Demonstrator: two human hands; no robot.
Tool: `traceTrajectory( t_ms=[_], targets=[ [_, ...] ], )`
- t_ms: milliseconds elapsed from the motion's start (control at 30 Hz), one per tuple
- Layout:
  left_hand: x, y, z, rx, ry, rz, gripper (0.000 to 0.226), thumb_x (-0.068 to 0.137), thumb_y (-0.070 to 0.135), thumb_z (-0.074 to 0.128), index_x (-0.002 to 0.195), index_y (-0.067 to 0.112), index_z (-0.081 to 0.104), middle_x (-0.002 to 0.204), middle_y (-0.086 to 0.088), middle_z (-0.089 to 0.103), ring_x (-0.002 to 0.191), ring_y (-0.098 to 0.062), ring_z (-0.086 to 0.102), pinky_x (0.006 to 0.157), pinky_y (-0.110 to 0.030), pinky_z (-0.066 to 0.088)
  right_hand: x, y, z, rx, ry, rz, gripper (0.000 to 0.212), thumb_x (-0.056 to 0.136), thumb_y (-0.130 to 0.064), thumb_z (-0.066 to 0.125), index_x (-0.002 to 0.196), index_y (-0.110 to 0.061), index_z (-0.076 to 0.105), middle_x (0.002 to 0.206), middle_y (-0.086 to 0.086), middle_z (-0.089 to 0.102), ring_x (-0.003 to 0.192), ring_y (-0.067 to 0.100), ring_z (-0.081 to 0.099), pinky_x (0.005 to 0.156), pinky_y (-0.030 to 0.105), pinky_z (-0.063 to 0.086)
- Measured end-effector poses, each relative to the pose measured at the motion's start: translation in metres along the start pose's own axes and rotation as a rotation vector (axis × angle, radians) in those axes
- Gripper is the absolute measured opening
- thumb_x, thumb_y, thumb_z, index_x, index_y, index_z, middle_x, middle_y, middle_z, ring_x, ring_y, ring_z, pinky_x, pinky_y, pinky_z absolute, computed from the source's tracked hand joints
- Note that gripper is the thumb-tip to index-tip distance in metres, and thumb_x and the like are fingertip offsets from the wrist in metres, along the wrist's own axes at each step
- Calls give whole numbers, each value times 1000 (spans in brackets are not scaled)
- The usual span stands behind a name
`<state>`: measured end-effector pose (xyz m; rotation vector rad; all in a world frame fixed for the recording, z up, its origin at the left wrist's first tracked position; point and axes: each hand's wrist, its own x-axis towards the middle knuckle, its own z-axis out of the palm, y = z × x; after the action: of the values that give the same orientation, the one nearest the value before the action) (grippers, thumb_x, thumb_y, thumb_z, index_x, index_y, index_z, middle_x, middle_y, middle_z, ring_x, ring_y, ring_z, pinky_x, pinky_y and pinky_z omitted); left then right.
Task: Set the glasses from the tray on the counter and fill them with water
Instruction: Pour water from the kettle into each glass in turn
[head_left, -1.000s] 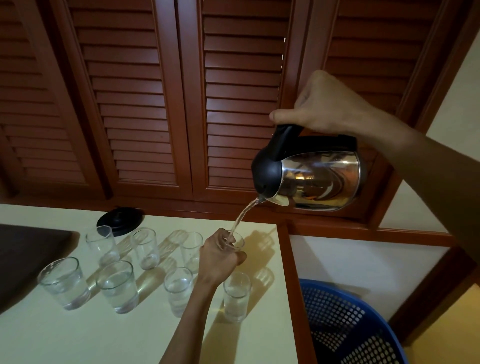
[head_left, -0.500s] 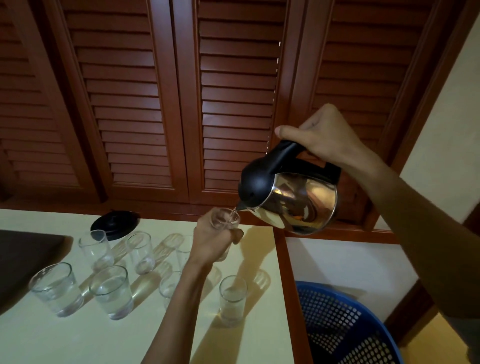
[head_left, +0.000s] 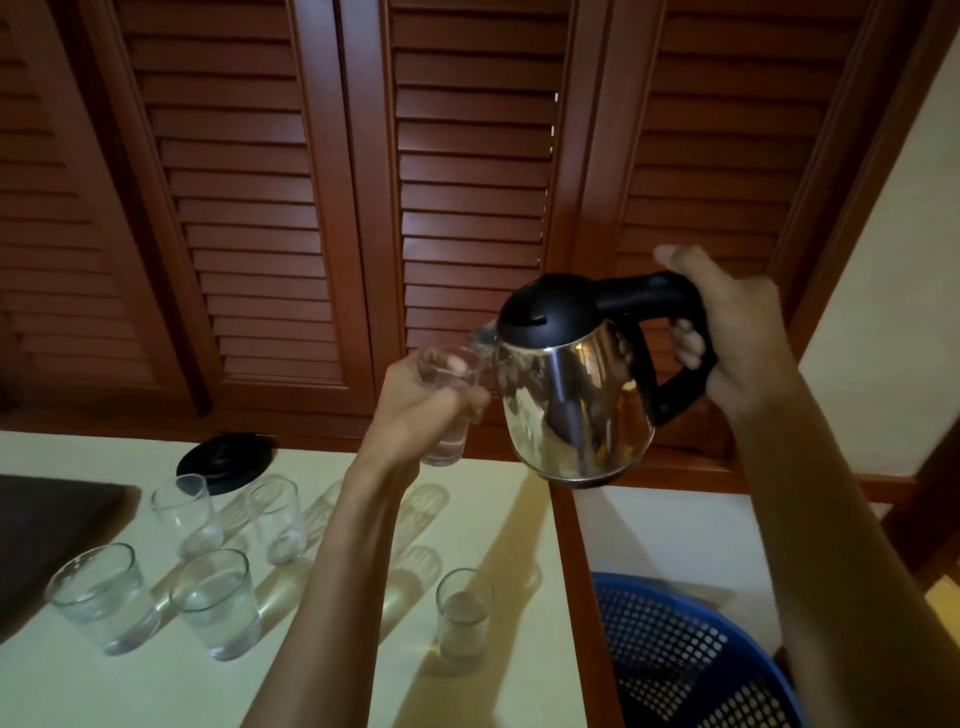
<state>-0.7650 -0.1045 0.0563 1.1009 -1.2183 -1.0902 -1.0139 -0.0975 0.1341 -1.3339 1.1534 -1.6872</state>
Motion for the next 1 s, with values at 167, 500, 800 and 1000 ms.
traceTrajectory(
  t_ms=[167, 500, 800, 1000],
  targets=[
    [5, -4, 5, -40, -15, 66, 31, 65, -6, 71, 83, 18, 66, 76, -2, 70, 70, -19, 63, 58, -25, 52, -23, 34, -16, 215, 61, 156, 24, 87, -42, 74, 76, -21, 69, 49, -5, 48, 35, 8, 39, 35, 20, 35],
    [2, -121, 7, 29, 62, -120, 40, 64, -9, 75, 96, 12, 69, 86, -2, 71, 83, -20, 66, 72, -38, 54, -70, 98, -22, 276, 252, 207, 29, 90, -36, 71, 72, -15, 65, 45, -5, 47, 34, 9, 38, 36, 22, 33],
    [2, -171, 19, 78, -4, -153, 42, 65, -18, 80, 94, 10, 68, 105, -17, 76, 98, -35, 73, 83, -46, 60, -70, 116, -24, 283, 286, 218, 26, 88, -32, 76, 75, -13, 61, 45, -3, 51, 31, 10, 39, 34, 22, 32],
    [-2, -184, 17, -2, -114, -125, 42, 72, -36, 64, 93, 1, 60, 76, -1, 78, 74, -13, 75, 64, -25, 59, -70, 122, -19, 226, 299, 273, 36, 86, -33, 77, 61, -15, 59, 42, -2, 48, 33, 11, 39, 37, 23, 33]
  ],
)
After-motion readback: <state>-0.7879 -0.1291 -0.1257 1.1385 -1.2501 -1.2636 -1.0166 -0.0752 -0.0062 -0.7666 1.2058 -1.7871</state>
